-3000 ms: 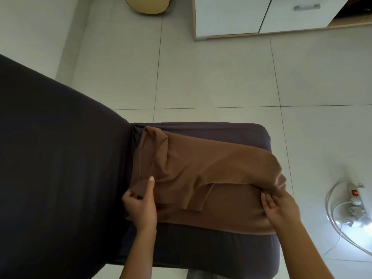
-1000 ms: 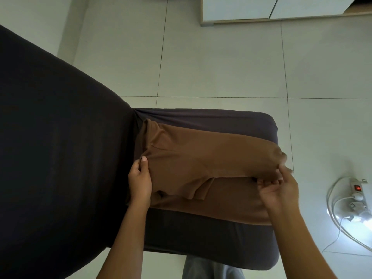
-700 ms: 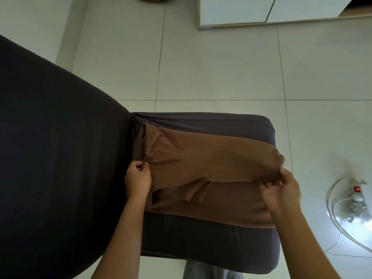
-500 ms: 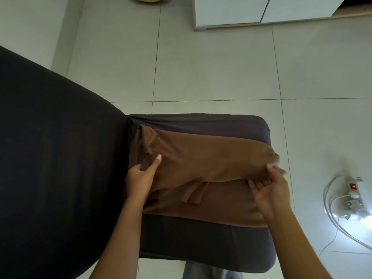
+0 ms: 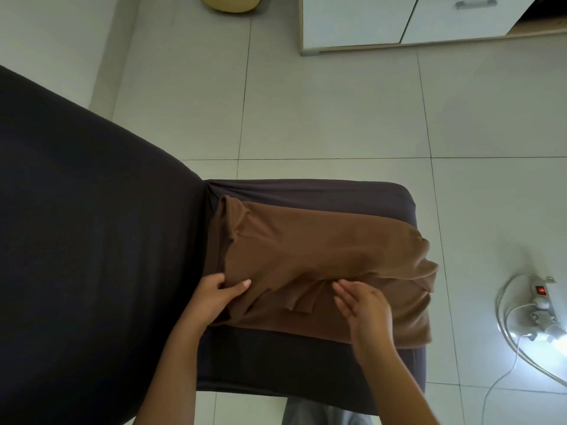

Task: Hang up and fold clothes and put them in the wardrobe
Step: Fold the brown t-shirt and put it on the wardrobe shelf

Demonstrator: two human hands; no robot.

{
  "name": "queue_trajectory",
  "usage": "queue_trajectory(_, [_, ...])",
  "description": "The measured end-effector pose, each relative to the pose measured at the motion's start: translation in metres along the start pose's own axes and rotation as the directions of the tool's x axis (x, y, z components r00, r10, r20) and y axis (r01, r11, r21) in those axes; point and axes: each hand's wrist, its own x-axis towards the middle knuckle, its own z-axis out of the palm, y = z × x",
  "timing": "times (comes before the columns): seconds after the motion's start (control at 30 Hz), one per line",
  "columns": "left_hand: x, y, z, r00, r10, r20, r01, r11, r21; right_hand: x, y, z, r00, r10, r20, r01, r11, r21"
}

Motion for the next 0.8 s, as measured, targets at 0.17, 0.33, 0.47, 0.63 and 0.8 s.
queue_trajectory(0.17, [0.001,0.013,0.001,0.984,0.141,-0.112,-0.157,0.977,-0.143,-0.005,0.021,0.029,0.997,0.027,0.072,-0.008,0.968,-0.251])
queue_trajectory(0.33, [0.006,0.026,0.006,0.943,0.248,-0.222,-0.278,0.953,-0.120,-0.002,0.013,0.048,0.986,0.159,0.042,-0.132,0.917,-0.375])
queue_trajectory(0.47, [0.012,0.034,0.008,0.929,0.257,-0.267,-0.307,0.938,-0.165,-0.004,0.008,0.054,0.952,0.278,0.131,-0.228,0.924,-0.307])
queue_trajectory(0.63, [0.017,0.032,0.006,0.928,0.211,-0.306,-0.273,0.946,-0.174,-0.006,0.000,0.051,0.939,0.223,0.261,-0.292,0.918,0.267])
queue_trajectory(0.8, [0.020,0.023,0.005,0.929,0.111,-0.353,-0.191,0.961,-0.201,0.005,-0.013,0.034,0.958,0.127,0.258,-0.218,0.905,0.364])
